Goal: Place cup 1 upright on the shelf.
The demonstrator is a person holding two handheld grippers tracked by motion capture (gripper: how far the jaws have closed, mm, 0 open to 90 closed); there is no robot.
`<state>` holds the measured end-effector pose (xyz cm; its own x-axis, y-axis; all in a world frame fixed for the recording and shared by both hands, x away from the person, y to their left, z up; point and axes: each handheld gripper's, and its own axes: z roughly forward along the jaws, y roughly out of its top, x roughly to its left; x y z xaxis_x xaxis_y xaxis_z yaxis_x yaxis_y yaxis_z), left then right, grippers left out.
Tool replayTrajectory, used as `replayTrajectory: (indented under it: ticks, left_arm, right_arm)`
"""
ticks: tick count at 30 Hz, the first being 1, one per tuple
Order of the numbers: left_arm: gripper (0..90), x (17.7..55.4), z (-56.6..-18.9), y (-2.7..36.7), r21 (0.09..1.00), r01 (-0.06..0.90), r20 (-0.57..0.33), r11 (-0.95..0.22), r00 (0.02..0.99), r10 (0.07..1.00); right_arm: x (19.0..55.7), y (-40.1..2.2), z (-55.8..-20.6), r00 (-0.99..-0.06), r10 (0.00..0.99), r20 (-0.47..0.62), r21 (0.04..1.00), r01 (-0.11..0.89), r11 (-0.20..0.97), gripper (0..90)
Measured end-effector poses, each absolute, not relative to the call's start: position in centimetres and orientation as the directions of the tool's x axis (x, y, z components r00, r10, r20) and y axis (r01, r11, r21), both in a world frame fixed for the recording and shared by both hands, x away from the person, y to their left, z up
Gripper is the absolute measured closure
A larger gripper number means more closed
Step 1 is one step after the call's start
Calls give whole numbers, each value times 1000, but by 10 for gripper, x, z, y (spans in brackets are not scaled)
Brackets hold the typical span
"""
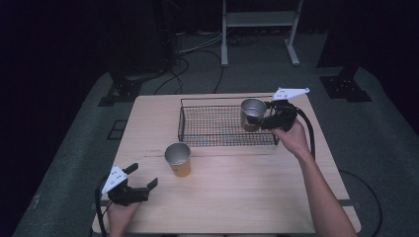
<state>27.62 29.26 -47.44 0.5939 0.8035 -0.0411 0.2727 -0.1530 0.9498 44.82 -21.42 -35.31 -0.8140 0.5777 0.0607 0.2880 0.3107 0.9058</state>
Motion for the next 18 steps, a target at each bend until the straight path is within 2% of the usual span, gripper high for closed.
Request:
replayTrajectory:
  ticks: [18]
  left_arm:
    - [7,277,-474,295,952,269,-46,-143,591,805]
  right_arm:
    - [487,-203,-348,-783,617,82,903,320,286,175]
